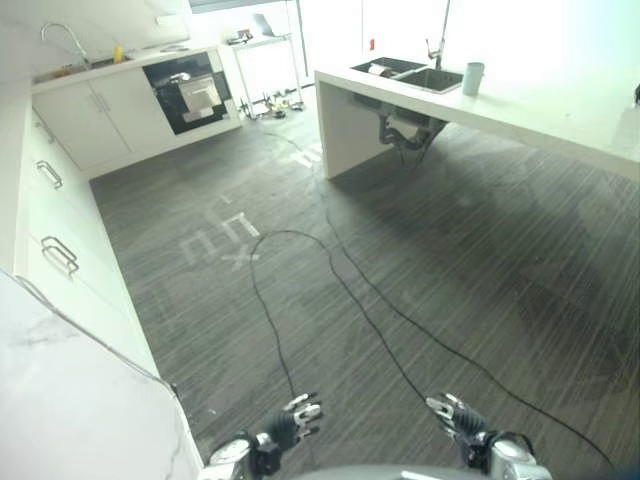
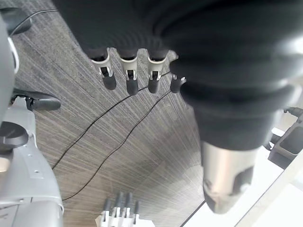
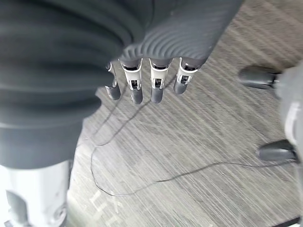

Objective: Place the dishes in the dishwasher.

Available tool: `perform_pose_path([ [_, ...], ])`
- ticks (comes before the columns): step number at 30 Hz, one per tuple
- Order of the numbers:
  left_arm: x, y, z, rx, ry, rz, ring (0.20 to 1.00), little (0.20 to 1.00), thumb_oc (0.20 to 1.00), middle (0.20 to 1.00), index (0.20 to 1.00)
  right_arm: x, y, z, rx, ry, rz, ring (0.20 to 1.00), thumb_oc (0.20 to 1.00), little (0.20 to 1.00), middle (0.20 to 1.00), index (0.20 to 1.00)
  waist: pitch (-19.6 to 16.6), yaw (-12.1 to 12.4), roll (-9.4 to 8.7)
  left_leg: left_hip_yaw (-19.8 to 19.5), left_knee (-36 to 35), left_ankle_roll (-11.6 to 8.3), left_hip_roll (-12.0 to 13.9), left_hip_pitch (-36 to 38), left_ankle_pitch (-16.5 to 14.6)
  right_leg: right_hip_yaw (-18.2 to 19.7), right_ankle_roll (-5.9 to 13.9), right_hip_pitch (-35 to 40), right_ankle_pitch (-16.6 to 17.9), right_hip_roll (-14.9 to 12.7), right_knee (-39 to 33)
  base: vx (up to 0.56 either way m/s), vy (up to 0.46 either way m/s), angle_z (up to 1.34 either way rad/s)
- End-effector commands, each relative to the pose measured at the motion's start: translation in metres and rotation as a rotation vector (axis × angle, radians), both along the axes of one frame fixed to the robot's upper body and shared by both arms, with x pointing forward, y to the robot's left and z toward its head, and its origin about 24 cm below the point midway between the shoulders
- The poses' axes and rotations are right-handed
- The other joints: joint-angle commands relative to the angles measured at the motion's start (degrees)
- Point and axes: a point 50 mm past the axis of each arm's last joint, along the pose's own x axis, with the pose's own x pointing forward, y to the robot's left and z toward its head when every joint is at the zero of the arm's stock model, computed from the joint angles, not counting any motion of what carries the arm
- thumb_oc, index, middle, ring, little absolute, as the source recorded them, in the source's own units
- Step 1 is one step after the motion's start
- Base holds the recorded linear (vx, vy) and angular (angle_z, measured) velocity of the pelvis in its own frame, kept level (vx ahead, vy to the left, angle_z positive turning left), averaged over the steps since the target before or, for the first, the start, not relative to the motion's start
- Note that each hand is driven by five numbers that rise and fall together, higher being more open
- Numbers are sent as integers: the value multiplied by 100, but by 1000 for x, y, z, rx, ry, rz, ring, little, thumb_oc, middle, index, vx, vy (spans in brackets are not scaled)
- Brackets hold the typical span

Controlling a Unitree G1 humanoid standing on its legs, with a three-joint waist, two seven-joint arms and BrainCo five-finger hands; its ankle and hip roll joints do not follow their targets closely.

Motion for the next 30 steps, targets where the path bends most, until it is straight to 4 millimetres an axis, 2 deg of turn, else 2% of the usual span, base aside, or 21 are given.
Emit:
perform_pose_path([
  [1,19,2,4,97,-33,-107,1000,1000,1000,1000,1000,16,5,3,-23,-22,48,1000,1000,1000,1000,1000,171,88,-157,-99,317,-270,185,56,-510,289,610,460,-713,-649,130,0,0,0],
  [5,12,14,-1,126,8,52,1000,1000,1000,1000,1000,7,5,-2,-12,-1,11,1000,1000,1000,1000,1000,157,75,-140,-89,334,-269,171,81,-531,283,608,477,-689,-670,113,4,0,1],
  [9,16,12,0,147,-48,102,1000,1000,1000,1000,1000,6,5,-1,0,-38,-9,1000,1000,1000,1000,1000,172,64,-143,-82,336,-256,150,89,-538,280,585,487,-680,-663,116,-23,-21,3],
  [12,19,13,1,243,-71,53,1000,1000,1000,1000,1000,8,8,1,86,-53,8,1000,1000,1000,1000,1000,158,59,-159,-94,286,-262,137,111,-527,317,594,479,-676,-648,109,-14,-57,3],
  [14,14,14,-3,269,-18,18,1000,1000,1000,1000,1000,9,8,1,89,-52,8,1000,1000,1000,1000,1000,172,73,-159,-100,292,-281,139,115,-520,306,594,492,-690,-641,125,-39,-111,6],
  [17,4,22,-9,197,107,263,1000,1000,1000,1000,1000,5,10,-1,133,-21,40,1000,1000,1000,1000,1000,175,122,-165,-134,303,-295,135,110,-522,304,543,488,-719,-567,125,-75,-162,11],
  [19,-7,26,-13,203,162,330,1000,1000,1000,1000,1000,6,11,-1,118,-36,9,1000,1000,1000,1000,1000,179,154,-190,-166,326,-319,153,118,-512,325,497,505,-739,-481,111,-17,-243,8],
  [21,-17,27,-17,285,180,222,1000,1000,1000,1000,1000,5,7,-2,115,-20,-51,1000,1000,1000,1000,1000,203,144,-211,-257,463,-406,236,52,-499,378,427,484,-769,-357,80,5,-298,17],
  [23,-7,27,-12,269,101,280,1000,1000,1000,1000,1000,12,-6,4,90,-43,-46,1000,1000,1000,1000,1000,288,132,-226,-381,1292,-524,258,-339,-653,409,337,387,-806,-357,128,-22,-212,7],
  [24,16,26,0,150,-2,402,1000,1000,1000,1000,1000,30,-12,17,71,-103,-36,1000,1000,1000,1000,1000,462,173,-312,-300,2727,-485,407,-1121,-906,302,193,341,-811,-522,247,-17,-137,-11],
  [25,26,26,6,121,-48,415,1000,1000,1000,1000,1000,36,-13,21,70,-127,-48,1000,1000,1000,1000,1000,534,187,-266,-339,3059,-534,559,-1313,-874,279,154,395,-883,-469,282,-14,-137,-22],
  [26,34,25,12,104,-88,415,1000,1000,1000,1000,1000,40,-13,24,76,-145,-57,1000,1000,1000,1000,1000,572,207,-237,-373,3138,-539,599,-1469,-699,270,120,397,-902,-425,304,34,-92,-8],
  [27,43,24,19,90,-140,407,1000,1000,1000,1000,1000,45,-13,29,87,-172,-60,1000,1000,1000,1000,1000,607,248,-217,-352,2959,-494,566,-1612,-369,240,93,353,-858,-385,320,91,-63,11],
  [28,47,23,23,83,-167,397,1000,1000,1000,1000,1000,47,-12,30,88,-186,-56,1000,1000,1000,1000,1000,624,277,-164,-362,2822,-564,583,-1600,-334,240,126,443,-910,-320,298,152,-43,26],
  [30,53,20,30,72,-221,375,1000,1000,1000,1000,1000,53,-10,35,79,-217,-38,1000,1000,1000,1000,1000,628,330,-85,-235,2103,-648,625,-1524,64,128,142,569,-930,-260,229,269,62,18],
])
